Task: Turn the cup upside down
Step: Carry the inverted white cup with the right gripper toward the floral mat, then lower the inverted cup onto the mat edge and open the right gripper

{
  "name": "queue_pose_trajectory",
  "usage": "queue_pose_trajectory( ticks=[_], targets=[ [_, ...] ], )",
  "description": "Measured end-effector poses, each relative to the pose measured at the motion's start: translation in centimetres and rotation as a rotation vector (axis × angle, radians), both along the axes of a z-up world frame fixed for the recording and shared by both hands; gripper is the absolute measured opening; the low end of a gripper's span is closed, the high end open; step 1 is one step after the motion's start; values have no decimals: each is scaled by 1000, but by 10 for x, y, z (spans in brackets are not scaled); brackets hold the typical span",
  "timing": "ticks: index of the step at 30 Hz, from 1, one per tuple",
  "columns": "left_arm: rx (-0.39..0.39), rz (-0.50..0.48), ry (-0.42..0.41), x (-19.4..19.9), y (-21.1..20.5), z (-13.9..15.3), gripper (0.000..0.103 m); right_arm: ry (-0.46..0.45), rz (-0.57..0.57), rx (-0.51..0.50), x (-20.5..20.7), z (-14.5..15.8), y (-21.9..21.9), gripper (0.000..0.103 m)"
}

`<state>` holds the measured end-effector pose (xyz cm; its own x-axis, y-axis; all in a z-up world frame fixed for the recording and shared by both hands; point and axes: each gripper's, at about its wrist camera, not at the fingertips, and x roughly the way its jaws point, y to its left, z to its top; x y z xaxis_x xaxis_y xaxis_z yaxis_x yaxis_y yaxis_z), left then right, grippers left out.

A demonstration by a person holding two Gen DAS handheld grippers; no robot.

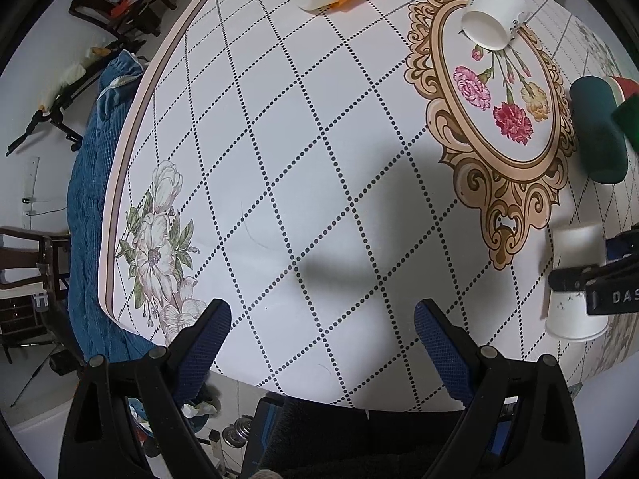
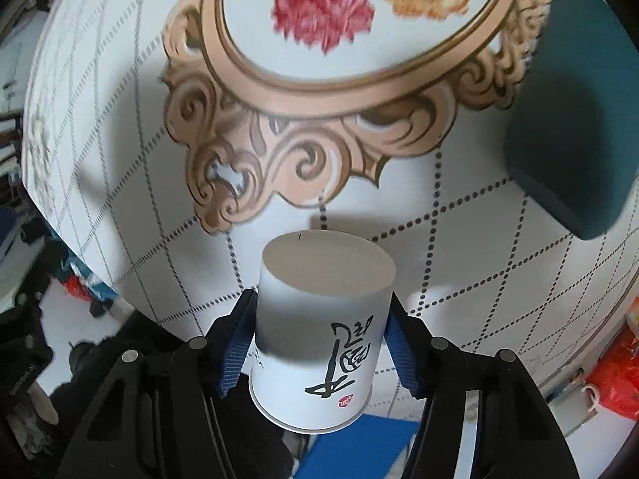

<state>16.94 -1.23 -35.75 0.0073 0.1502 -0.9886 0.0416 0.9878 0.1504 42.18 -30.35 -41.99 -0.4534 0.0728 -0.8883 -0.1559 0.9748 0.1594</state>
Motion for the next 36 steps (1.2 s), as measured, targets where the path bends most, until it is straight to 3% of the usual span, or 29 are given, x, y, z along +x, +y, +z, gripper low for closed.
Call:
queue_pose_trajectory(
  ticks=[7,13,18,23,36],
  targets=[
    [-1,8,-2,4,3,2,94,-278,-70,31,13,48,-5,63],
    [-1,34,3,10,11,-1,94,-629,-170,34,24,83,-7,63],
    [7,44,6,12,13,-4,94,-894,-184,32,11,87,11,63],
    [18,41,9,11,14,-7,94,-967,-149,16,-3,72,30,63],
    [20,44,-6,8,8,0,94,-940,-96,26,-24,57,38,66]
  ],
)
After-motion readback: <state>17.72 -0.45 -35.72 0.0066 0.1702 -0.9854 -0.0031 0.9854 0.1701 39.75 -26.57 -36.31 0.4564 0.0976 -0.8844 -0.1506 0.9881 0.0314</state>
